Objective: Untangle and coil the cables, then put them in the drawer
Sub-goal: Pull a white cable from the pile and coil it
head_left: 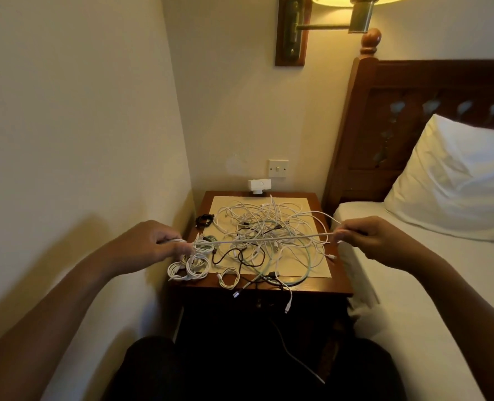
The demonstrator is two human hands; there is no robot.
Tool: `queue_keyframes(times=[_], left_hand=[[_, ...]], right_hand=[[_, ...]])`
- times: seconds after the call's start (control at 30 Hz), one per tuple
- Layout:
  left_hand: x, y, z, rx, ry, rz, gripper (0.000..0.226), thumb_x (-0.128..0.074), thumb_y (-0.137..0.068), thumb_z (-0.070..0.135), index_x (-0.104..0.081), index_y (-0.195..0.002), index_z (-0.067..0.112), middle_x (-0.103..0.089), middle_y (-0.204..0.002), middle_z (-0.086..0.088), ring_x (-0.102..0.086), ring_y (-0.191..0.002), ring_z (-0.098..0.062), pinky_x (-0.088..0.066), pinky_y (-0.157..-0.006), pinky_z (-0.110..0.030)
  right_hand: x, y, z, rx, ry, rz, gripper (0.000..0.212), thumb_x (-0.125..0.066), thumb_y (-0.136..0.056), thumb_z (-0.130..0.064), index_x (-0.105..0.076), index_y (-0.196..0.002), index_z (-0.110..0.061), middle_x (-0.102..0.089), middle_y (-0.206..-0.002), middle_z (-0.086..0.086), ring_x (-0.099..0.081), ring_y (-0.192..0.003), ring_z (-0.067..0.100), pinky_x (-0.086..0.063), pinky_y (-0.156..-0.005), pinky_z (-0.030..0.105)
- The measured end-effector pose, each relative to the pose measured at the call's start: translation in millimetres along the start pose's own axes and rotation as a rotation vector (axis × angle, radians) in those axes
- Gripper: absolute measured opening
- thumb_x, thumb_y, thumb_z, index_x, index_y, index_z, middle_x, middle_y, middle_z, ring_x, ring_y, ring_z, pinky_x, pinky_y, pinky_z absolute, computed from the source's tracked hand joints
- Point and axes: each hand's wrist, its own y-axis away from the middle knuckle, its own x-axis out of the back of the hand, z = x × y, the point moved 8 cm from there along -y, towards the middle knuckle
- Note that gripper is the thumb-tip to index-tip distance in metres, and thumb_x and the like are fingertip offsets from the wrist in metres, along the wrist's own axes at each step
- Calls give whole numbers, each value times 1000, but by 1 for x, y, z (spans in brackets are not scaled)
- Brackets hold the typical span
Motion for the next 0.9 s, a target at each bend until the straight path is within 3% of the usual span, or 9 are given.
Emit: queue_keyframes(times=[0.07,0.2,0.3,0.43,0.57,0.67,0.8,0.9], left_hand=[[6,-3,-12,17,-81,109,49,-58,-82,72,-74,-72,26,-54,-54,-4,-46,-50,-12,-34,-53,-30],[17,-19,-36,109,-145,315,40,-64,-97,46,-71,-65,23,-61,-58,-5,-59,-59,-23,-43,-61,-38],[17,-30,-56,192,-179,323,43,-59,-99,45,-71,-66,22,-62,-59,-3,-58,-60,-22,-39,-60,-34],[0,-44,-51,195,-144,279,44,-57,-102,42,-72,-66,20,-64,-62,-1,-61,-65,-21,-42,-65,-33],[0,-47,-44,228,-126,277,49,-55,-102,45,-71,-64,19,-65,-59,1,-62,-58,-13,-44,-64,-33],[-2,-35,-30,258,96,201,53,-55,-103,41,-59,-63,7,-51,-49,1,-42,-41,-13,-33,-52,-25],[-10,-13,19,216,453,43,49,-51,-104,36,-47,-68,3,-32,-50,-3,-24,-43,-15,-21,-42,-21],[-20,-7,47,192,543,-31,51,-52,-101,42,-40,-63,11,-24,-55,-5,-19,-47,-14,-16,-45,-23]], right_hand=[[-5,4,5,-20,0,-24,23,-55,-105,-17,-77,-99,-22,-66,-68,-33,-60,-65,-13,-44,-55,8],[-10,11,-12,7,-16,-20,25,-55,-105,-18,-76,-103,-32,-69,-71,-25,-62,-67,-4,-45,-57,11],[-14,28,-46,78,-76,-116,26,-56,-101,-27,-79,-108,-20,-74,-81,-17,-63,-65,6,-46,-58,16],[-13,44,-89,267,-150,-189,31,-52,-99,-35,-78,-106,-21,-72,-79,2,-59,-62,11,-48,-56,21],[14,27,-52,189,-371,46,33,-46,-106,-27,-75,-95,-15,-60,-69,4,-53,-63,16,-45,-59,27],[14,15,11,-16,-382,144,36,-42,-110,-20,-73,-94,-12,-64,-70,3,-57,-69,18,-46,-68,34],[-18,10,59,-179,-113,2,31,-46,-109,-16,-74,-97,-23,-74,-97,-4,-68,-96,15,-55,-87,34],[-49,9,53,-245,64,-182,27,-48,-109,-20,-65,-123,-35,-62,-136,-7,-56,-128,16,-48,-102,29]])
